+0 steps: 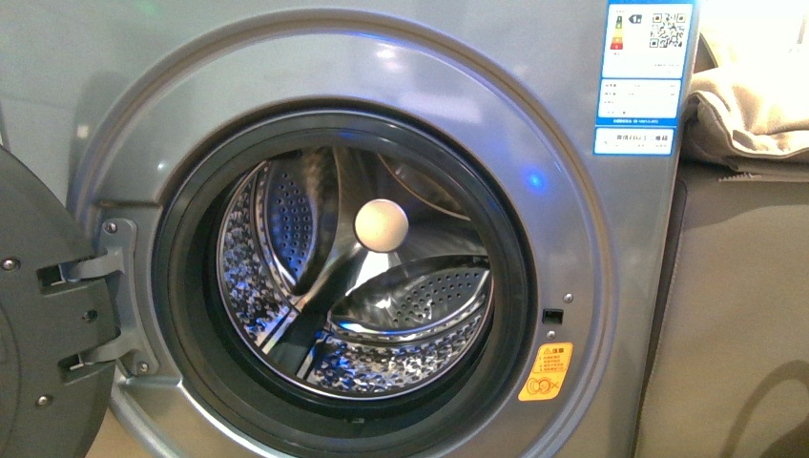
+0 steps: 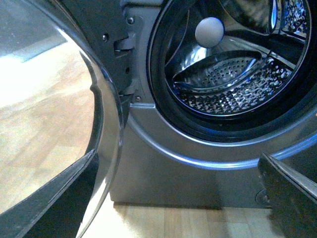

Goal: Put clothes into washing machine

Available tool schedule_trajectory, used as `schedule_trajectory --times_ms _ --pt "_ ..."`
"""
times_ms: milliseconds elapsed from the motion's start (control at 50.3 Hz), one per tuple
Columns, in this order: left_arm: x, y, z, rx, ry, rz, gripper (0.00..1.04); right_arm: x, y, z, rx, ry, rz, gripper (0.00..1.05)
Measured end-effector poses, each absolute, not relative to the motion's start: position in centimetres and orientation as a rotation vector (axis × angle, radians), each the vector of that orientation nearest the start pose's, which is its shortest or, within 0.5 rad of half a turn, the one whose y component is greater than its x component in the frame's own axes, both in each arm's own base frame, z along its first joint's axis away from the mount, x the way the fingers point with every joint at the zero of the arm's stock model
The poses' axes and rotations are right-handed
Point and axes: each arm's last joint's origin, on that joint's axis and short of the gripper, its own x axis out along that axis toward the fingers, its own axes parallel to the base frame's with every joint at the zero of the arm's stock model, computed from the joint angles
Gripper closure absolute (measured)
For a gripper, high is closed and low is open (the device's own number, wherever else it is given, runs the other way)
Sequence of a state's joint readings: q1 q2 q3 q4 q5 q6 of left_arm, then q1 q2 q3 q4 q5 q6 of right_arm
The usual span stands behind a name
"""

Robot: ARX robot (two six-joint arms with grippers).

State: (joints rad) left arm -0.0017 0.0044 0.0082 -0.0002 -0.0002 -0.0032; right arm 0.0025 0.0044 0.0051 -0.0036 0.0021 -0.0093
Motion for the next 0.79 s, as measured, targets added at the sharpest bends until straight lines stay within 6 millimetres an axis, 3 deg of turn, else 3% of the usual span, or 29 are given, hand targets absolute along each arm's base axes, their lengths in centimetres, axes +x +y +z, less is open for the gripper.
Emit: schedule_trajectory --times_ms 676,735,795 --pt "9.7 0.0 16.6 -0.003 -0.004 -0.002 0.06 9.8 0.0 16.5 0.006 0.003 0.030 0.08" --pt "9.7 0.0 16.6 -0.003 -0.004 -0.002 0.06 10.1 -1.0 16.9 0.047 -0.008 0.131 0.08" --pt "9.7 0.0 16.6 -0.003 -0.004 -0.002 0.06 10.4 -3.0 17.9 0.054 -0.024 0.107 0.08"
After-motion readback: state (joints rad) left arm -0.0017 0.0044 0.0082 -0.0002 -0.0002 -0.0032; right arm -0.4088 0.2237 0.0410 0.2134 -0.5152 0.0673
